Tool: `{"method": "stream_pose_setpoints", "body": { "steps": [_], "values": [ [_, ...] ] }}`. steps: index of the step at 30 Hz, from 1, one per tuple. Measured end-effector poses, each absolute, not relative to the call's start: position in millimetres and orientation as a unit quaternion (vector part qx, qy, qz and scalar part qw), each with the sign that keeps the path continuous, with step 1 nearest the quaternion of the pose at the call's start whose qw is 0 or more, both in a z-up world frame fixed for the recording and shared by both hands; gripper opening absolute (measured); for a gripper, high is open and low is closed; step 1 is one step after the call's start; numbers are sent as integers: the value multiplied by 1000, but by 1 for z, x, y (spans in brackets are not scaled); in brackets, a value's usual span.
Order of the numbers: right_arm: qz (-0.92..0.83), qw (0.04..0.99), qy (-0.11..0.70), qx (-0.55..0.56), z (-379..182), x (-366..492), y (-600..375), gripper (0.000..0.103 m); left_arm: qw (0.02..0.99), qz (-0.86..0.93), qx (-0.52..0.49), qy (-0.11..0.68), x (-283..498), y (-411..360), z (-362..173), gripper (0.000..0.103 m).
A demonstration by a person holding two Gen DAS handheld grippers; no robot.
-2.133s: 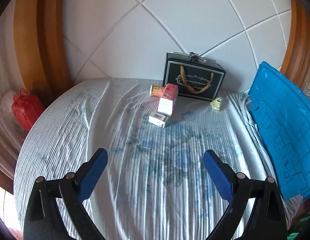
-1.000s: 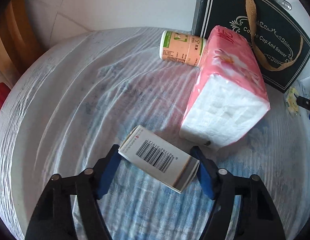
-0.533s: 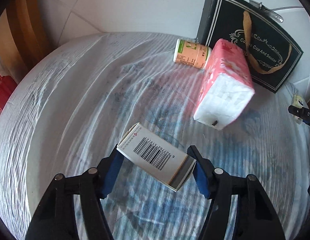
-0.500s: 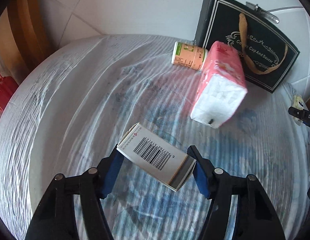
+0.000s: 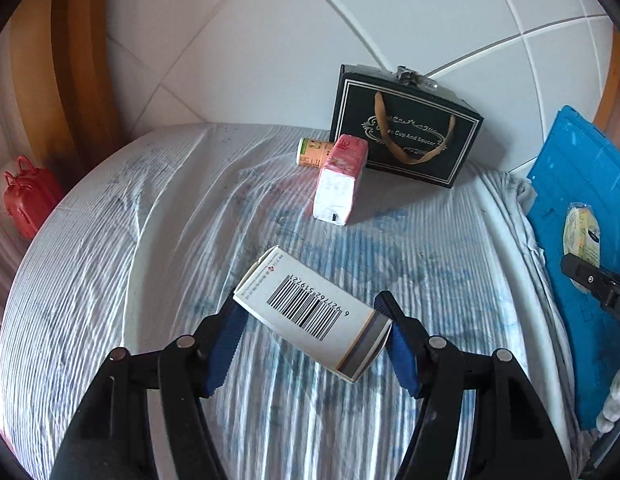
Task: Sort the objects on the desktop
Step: 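Carry the medicine box with the left tool while the right tool carries the snack packet to the crate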
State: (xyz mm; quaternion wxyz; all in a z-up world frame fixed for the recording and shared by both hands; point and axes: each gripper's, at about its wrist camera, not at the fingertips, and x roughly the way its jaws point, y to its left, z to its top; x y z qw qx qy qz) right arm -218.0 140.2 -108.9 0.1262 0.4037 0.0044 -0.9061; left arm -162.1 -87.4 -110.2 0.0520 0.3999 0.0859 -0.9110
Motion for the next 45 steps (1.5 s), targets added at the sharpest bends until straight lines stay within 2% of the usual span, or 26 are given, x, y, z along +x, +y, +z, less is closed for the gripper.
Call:
{"method": "stream_pose_setpoints", "body": {
  "steps": [11,17,22,28,36,45],
  "values": [
    [-932,110,6,346,-46,-77,169,41,2,-933,355,56,-66,-47,-61,65],
    [-950,76,-5,303,-9,-32,210,41,-39,-942,331,46,-38,-10,-40,65],
    [-966,41,15,254,22,-5,252,41,-58,-951,301,48,-25,33,-17,65],
    [-978,26,20,205,52,11,328,41,-91,-962,252,49,-23,118,23,65],
    [-982,15,20,189,69,5,465,41,-141,-973,181,8,-20,278,82,65],
    [-975,-13,5,221,51,-9,581,41,-189,-957,214,-56,-31,416,81,65]
  ]
}}
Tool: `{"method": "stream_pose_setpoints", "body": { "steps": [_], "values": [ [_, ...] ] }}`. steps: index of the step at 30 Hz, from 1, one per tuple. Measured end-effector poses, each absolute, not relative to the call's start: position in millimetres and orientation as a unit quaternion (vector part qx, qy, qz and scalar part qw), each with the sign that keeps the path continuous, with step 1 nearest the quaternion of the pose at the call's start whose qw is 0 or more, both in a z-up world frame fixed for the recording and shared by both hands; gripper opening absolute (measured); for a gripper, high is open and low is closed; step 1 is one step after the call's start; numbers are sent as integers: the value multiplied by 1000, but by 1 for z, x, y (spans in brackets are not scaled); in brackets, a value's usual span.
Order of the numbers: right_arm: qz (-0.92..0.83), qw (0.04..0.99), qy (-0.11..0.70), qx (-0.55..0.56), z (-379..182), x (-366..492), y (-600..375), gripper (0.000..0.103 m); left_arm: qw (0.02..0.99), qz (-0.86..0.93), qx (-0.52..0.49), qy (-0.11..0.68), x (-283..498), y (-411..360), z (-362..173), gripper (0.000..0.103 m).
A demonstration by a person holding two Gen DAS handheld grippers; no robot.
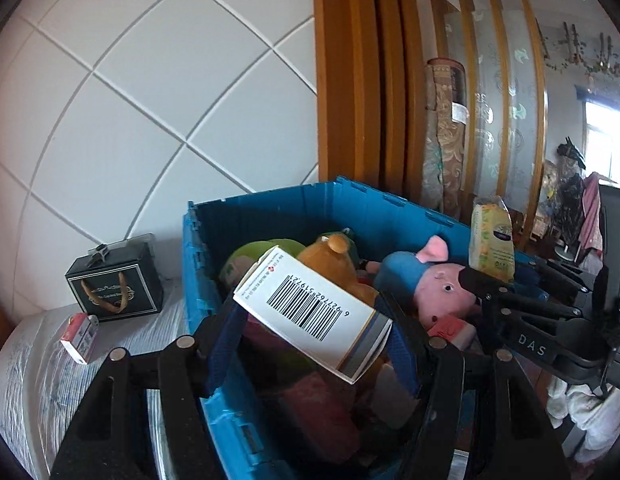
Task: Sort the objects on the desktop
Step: 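Carry the medicine box with the left tool while the right tool carries the snack packet to the crate, then open both tools over the crate to drop the box and packet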
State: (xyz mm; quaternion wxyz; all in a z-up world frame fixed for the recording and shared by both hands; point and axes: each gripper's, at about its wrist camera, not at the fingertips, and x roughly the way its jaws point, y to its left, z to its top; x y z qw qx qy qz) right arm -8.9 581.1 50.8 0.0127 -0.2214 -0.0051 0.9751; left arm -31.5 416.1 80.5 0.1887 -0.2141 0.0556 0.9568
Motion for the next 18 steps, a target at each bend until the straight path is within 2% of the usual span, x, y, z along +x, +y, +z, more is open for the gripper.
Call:
{"method": "stream_pose_setpoints", "body": {
  "steps": [9,18],
  "values": [
    [965,4,-6,-261,29,-33,614,41,193,939,-269,88,-47,473,58,65],
    [948,17,-27,-317,12,-58,621,45,180,931,-307,82,-61,477,49,65]
  ]
}}
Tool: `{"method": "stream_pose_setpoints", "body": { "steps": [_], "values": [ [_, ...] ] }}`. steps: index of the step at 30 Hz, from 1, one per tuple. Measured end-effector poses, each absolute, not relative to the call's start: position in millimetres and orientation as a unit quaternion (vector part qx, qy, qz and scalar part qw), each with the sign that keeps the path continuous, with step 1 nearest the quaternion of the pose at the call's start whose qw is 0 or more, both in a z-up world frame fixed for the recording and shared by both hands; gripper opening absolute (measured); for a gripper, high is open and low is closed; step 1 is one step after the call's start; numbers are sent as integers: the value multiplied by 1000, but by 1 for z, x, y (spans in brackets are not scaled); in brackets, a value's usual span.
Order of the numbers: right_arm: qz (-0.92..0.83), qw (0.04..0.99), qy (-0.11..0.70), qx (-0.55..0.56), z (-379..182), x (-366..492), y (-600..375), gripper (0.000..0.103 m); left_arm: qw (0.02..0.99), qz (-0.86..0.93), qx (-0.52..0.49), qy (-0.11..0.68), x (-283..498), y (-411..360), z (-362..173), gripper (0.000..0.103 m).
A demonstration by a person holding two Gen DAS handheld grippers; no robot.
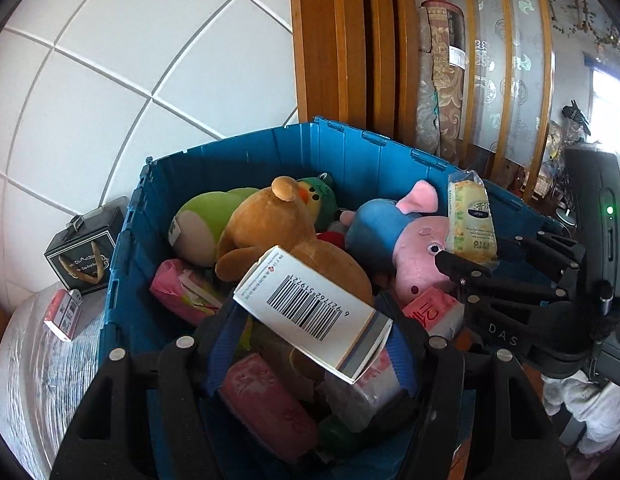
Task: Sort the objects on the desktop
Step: 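Open both tools over the crate to drop the box and packet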
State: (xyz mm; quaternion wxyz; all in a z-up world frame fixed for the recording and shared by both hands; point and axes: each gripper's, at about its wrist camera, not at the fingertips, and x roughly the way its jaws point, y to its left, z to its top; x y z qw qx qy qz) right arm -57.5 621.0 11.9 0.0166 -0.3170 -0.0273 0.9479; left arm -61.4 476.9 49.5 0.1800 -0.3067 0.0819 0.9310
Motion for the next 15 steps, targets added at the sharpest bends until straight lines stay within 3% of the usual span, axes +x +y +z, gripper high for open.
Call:
{"method": "stream_pose_setpoints", "body": {
  "steps": [7,10,12,15],
  "values": [
    [939,26,-36,-342,4,-66,623,47,176,928,-319,85,-64,478,47,66],
    [937,28,-38,-347,3,-66,622,64,177,928,-318,83,-63,476,47,72],
    [936,33,-38,-347,3,-66,622,86,178,929,-314,81,-63,474,48,79],
    [936,39,-39,-347,3,-64,623,100,179,930,-310,79,-61,473,49,80]
  ]
}}
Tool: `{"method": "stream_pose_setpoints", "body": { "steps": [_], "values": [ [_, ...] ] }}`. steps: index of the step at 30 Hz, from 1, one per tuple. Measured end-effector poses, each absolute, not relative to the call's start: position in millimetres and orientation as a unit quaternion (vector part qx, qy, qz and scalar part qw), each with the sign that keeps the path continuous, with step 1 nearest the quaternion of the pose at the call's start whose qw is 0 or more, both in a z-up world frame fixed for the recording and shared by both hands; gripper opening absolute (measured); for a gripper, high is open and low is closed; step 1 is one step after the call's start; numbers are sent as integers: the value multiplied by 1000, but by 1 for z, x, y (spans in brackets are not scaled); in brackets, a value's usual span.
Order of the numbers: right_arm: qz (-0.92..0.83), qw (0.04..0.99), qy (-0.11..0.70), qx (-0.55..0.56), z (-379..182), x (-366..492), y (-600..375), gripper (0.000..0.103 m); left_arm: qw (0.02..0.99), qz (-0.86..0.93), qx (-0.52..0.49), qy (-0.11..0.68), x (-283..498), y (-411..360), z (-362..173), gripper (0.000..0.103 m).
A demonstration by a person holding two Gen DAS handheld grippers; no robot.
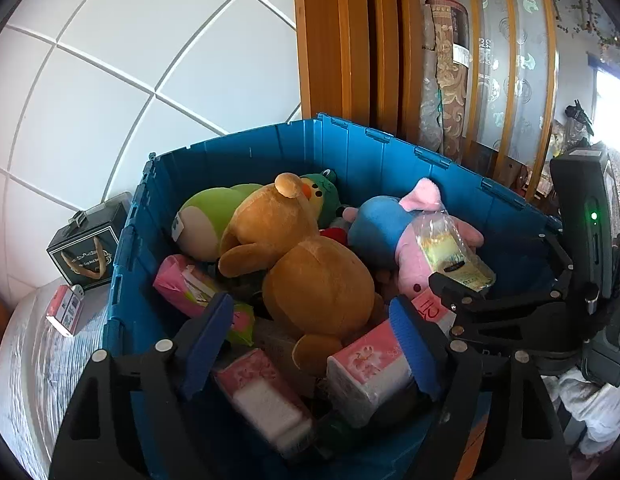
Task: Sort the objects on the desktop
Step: 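Open both tools over the crate to drop the box and packet, then move both tools back to the bed toward the pill bottle and tissue pack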
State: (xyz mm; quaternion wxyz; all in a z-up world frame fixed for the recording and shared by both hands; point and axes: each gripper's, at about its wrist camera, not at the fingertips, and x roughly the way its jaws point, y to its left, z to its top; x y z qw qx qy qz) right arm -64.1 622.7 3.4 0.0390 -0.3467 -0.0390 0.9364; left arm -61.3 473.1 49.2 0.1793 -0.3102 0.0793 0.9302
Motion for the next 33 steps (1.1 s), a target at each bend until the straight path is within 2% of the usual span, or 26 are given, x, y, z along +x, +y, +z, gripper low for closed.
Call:
{"method": "stream_pose_setpoints", "body": {
  "steps": [9,12,18,25,33],
  "values": [
    [946,49,-23,-319,21,-49,622,103,167,945,-273,63,-48,441,65,83],
    [956,45,-15,-291,37,-38,615,103,149,955,-250,54,-41,417,74,91],
    [979,4,3,-205,75,-9,570,103,117,967,-224,15,-39,343,82,91],
    [986,-35,-22,-162,108,9,442,103,93,969,-230,-17,-43,215,65,91],
    [979,-52,-30,-195,99,-30,261,103,44,955,-290,-36,-62,27,26,91]
  ]
}}
